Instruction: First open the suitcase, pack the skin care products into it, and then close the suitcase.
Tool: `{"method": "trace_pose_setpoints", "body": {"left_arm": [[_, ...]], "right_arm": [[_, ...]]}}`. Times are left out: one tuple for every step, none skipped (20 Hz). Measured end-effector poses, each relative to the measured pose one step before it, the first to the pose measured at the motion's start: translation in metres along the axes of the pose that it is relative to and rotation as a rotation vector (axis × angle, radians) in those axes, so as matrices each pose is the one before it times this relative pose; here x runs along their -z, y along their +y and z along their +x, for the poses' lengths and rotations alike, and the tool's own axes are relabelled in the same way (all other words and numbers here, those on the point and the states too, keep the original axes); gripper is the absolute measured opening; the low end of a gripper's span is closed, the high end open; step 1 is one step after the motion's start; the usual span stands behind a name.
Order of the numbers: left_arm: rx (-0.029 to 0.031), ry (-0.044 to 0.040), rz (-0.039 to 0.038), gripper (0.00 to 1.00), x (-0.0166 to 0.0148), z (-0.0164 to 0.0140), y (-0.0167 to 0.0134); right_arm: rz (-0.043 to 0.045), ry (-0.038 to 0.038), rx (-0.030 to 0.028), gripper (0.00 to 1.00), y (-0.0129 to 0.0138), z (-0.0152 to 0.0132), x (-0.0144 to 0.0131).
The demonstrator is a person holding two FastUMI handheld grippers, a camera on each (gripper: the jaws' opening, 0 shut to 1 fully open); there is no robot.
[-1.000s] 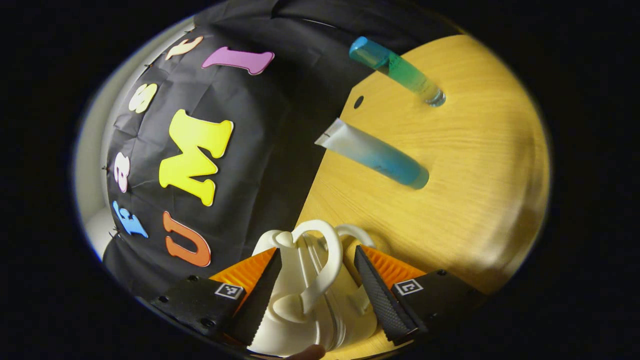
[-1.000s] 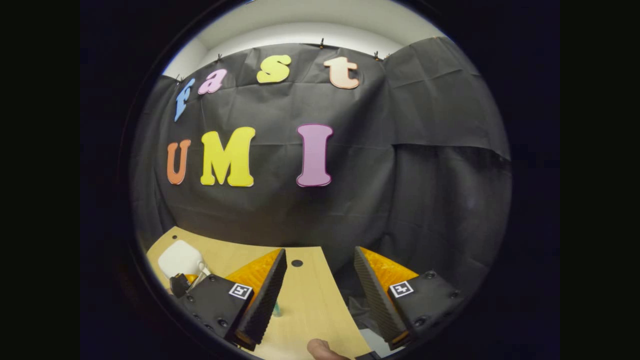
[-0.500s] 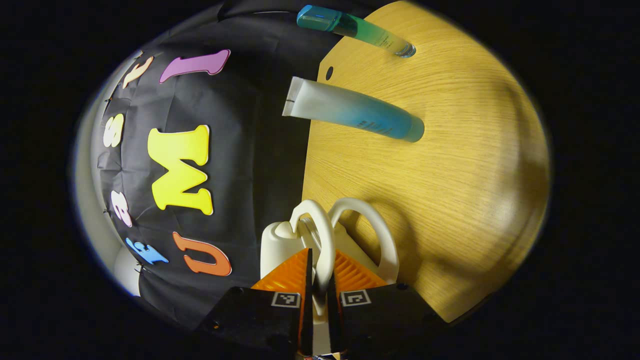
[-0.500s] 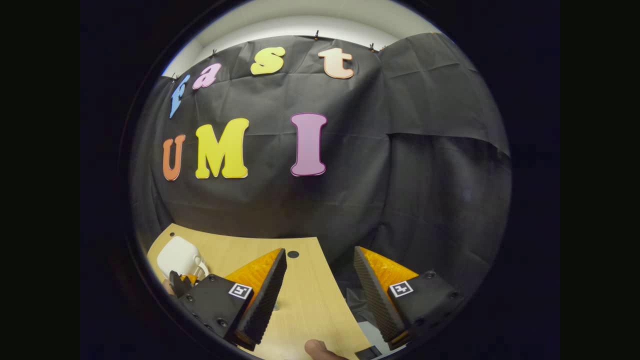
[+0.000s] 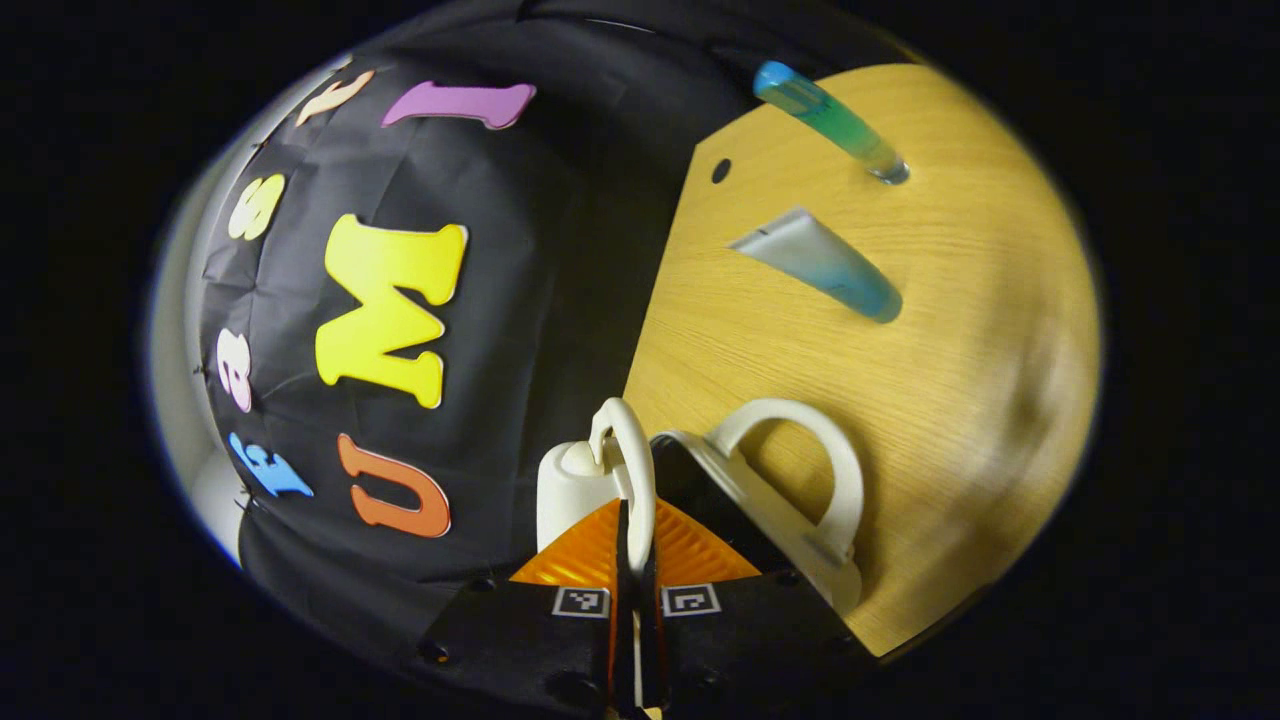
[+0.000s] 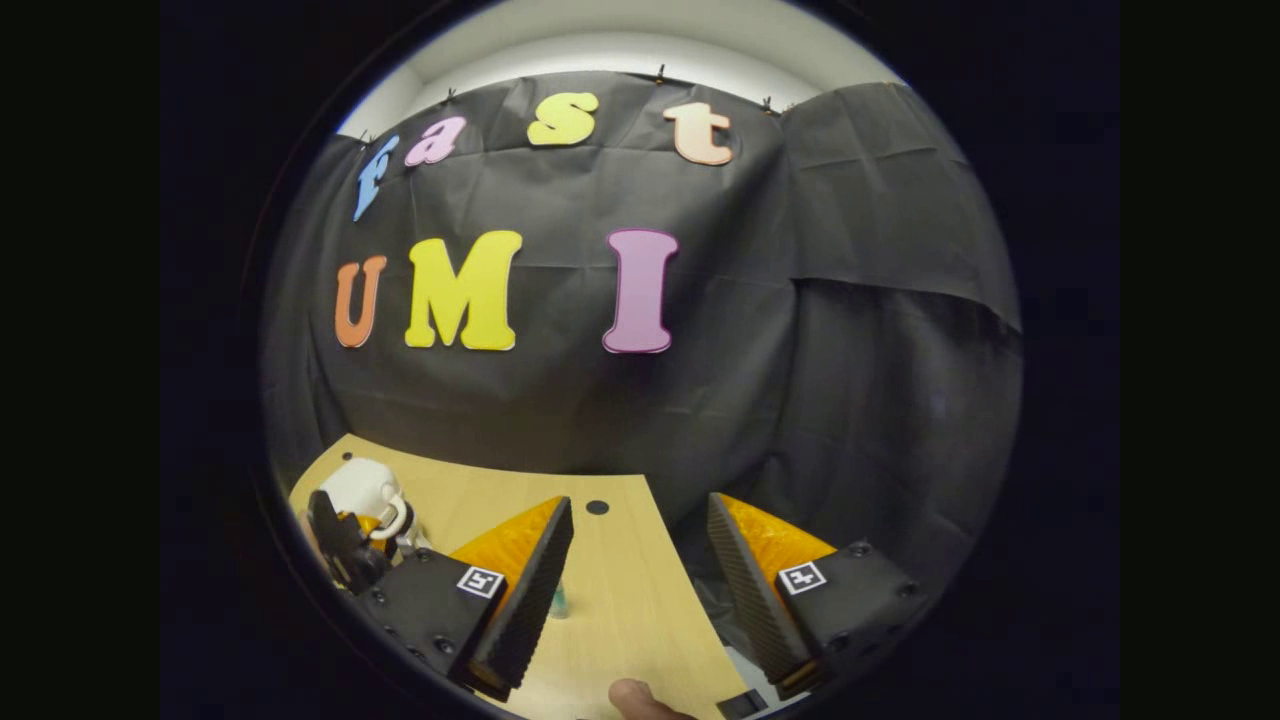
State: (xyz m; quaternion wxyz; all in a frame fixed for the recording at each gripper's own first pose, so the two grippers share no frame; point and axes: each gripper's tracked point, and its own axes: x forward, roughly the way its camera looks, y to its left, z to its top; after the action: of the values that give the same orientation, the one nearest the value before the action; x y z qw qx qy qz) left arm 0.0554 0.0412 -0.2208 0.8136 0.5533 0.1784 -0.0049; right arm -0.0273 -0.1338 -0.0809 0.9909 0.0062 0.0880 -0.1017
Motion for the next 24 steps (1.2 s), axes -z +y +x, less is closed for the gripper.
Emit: {"method": "trace_pose_setpoints", "body": {"left_arm": [[0.00815, -0.00619, -0.04512, 0.05, 0.00206, -0.00266, 0.01177], [0.00973, 0.00122, -0.04993, 0.05, 0.00438, -0.00056, 0.01054], [0.00963, -0.00870, -0.05712, 0.05, 0.00214, -0.00180, 0.01137], [0.00234, -0.00513, -0.06510, 0.05, 0.00263, -0.00391, 0.01403], [0.00770, -0.00815, -0.06444, 0.04, 0.00148, -0.00161, 0.01220], [0.01856, 0.00202, -0.06233, 0.04, 0.00256, -0.00036, 0.01095], [0.01538, -0.00179, -0.05799, 0.03, 0.00103, -0.00067, 0.01158], [0.01147, 0.00038, -0.04680, 0.03, 0.00214, 0.00005, 0.01550], [0.01327, -0.00174, -0.02742, 0.03, 0.00075, -0.00011, 0.01250], [0.00635, -0.00196, -0.01911, 0.03, 0.00334, -0.00217, 0.01400], [-0.00606, -0.00186, -0.02060, 0.03, 0.00310, -0.00023, 0.01505], [-0.01334, 0.00108, -0.02714, 0.03, 0.00432, -0.00068, 0.01919], [-0.01206, 0.00092, -0.03042, 0.03, 0.00474, 0.00178, 0.01697], [-0.00883, 0.00603, -0.03059, 0.03, 0.00561, -0.00234, 0.01617], [-0.01138, 0.00891, -0.02735, 0.03, 0.00549, -0.00063, 0.01412], [-0.00414, 0.00730, -0.03159, 0.03, 0.00898, 0.00197, 0.01361], [-0.00026, 0.00398, -0.03463, 0.03, 0.00943, 0.00290, 0.01280], [0.00564, -0.00793, -0.01735, 0.03, 0.00708, 0.00432, 0.01089], [0.00725, -0.00991, -0.00632, 0.03, 0.00600, 0.00202, 0.01084], [0.01082, -0.00251, -0.00894, 0.03, 0.00841, 0.00277, 0.00977], [0.00981, -0.00024, -0.01148, 0.03, 0.00898, 0.00326, 0.00963], [0.00613, 0.00111, -0.01360, 0.03, 0.00801, 0.00354, 0.01070], [-0.00187, 0.01160, -0.02164, 0.03, 0.00745, 0.00314, 0.01005], [0.00762, 0.01019, -0.01997, 0.03, 0.00762, 0.00511, 0.01020]], "right_arm": [[-0.00682, 0.00410, -0.00338, 0.80, 0.00498, 0.00111, 0.00114], [-0.00061, 0.00635, -0.00272, 0.80, 0.00539, 0.00165, -0.00131], [0.00783, 0.00106, -0.00878, 0.81, 0.00812, -0.00012, -0.00198], [0.00877, -0.00232, -0.01036, 0.81, 0.00825, 0.00017, -0.00384], [0.00092, 0.00063, -0.00733, 0.81, 0.00725, 0.00063, 0.00022], [-0.00475, 0.00454, -0.00384, 0.81, 0.00616, 0.00159, -0.00035], [-0.00121, 0.00375, -0.00452, 0.80, 0.00604, 0.00086, 0.00048], [0.00270, 0.00202, -0.00572, 0.80, 0.00637, 0.00031, -0.00087], [0.00228, 0.00411, -0.00392, 0.80, 0.00644, 0.00018, 0.00024], [0.00051, 0.00637, -0.00255, 0.81, 0.00602, 0.00036, 0.00071], [0.00222, 0.00580, -0.00340, 0.80, 0.00589, 0.00087, 0.00063], [0.00181, 0.00597, -0.00161, 0.80, 0.00558, 0.00039, 0.00028], [0.00258, 0.00370, 0.00198, 0.81, 0.00467, 0.00048, 0.00072], [0.00160, 0.00522, 0.00532, 0.81, 0.00408, 0.00036, 0.00006], [0.00343, 0.00639, 0.00860, 0.81, 0.00249, 0.00098, 0.00102], [0.00885, -0.00209, 0.01010, 0.82, 0.00246, -0.00051, -0.00031], [0.00555, -0.00166, 0.00851, 0.81, 0.00276, -0.00080, -0.00030], [-0.00389, 0.00532, 0.00829, 0.81, 0.00278, 0.00037, 0.00106], [-0.00690, 0.00568, 0.01037, 0.81, 0.00145, 0.00043, 0.00235], [-0.00523, 0.00886, 0.00915, 0.81, 0.00254, 0.00007, 0.00183], [-0.00110, 0.01148, 0.00716, 0.81, 0.00206, -0.00016, 0.00431], [0.00298, 0.01241, 0.00755, 0.80, 0.00307, -0.00057, 0.00329], [0.00564, 0.01270, 0.00466, 0.81, 0.00342, -0.00151, 0.00319], [0.00291, 0.01220, 0.00421, 0.81, 0.00375, -0.00153, 0.00345]]}}
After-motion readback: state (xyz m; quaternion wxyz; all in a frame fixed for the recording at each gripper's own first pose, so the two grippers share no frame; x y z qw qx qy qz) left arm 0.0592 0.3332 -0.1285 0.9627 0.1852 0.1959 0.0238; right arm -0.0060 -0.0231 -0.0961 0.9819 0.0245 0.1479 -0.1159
